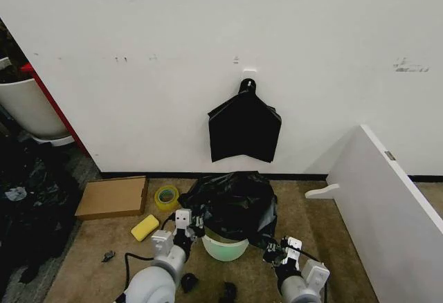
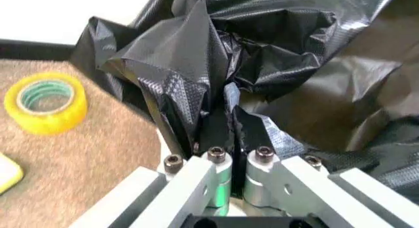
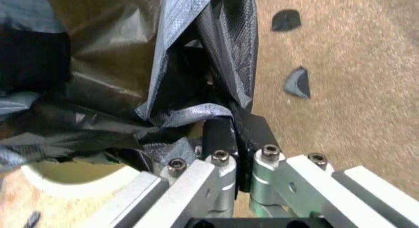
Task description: Place the garbage bag over the trash bin.
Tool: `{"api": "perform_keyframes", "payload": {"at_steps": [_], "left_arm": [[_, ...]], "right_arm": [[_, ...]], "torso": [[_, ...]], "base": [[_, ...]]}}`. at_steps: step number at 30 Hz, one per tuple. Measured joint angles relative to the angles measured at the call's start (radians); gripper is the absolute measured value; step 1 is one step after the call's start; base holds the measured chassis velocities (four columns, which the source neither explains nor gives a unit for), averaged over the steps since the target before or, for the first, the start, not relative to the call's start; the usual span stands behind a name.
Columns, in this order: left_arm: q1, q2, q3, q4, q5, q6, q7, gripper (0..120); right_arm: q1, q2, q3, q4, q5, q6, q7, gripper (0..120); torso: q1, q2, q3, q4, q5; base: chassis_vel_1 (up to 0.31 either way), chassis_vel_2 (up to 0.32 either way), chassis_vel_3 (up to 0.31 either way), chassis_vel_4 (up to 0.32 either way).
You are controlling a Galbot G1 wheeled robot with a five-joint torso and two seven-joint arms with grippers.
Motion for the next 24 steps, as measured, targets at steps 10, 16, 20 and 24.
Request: {"api": "perform_keyframes", "payload": {"at_steps": [10,16,20,24], "left_arm": [[0.008,0.070,-0.002,-0.016,-0.027,0.094,-0.010,0],[0.016,0.092,-0.011,-0.035,-0.034,0.118,-0.020,0],[0.040,0.106,-0.029,-0.066,-0.037,0.120,-0.023,0],[0.071,0.120,-0.054,-0.088,-0.037,0.120,-0.022,0]], "right_arm": [[0.054,-0.027,0.027,-0.027,0.042,-0.163,0.017,0],[0.070,-0.022,0.014,-0.027,0.042,-0.200,0.018,0],[0.040,-0.024,-0.001,0.013,0.032,-0.219,0.015,0],[0.017,-0.036,-0.016,0.020,-0.008,-0.221,-0.002,0]], "torso": [[0.000,0.000,0.000,-0.0001,0.0003],[0.000,0.000,0.000,-0.0001,0.0002],[0.000,0.000,0.000,-0.0002,0.0000],[0.000,0.000,0.000,-0.0002,0.0001]], "base": [[0.000,0.000,0.000,0.000],[0.000,0.000,0.000,0.000],[0.000,0.000,0.000,0.000],[0.000,0.000,0.000,0.000]]}}
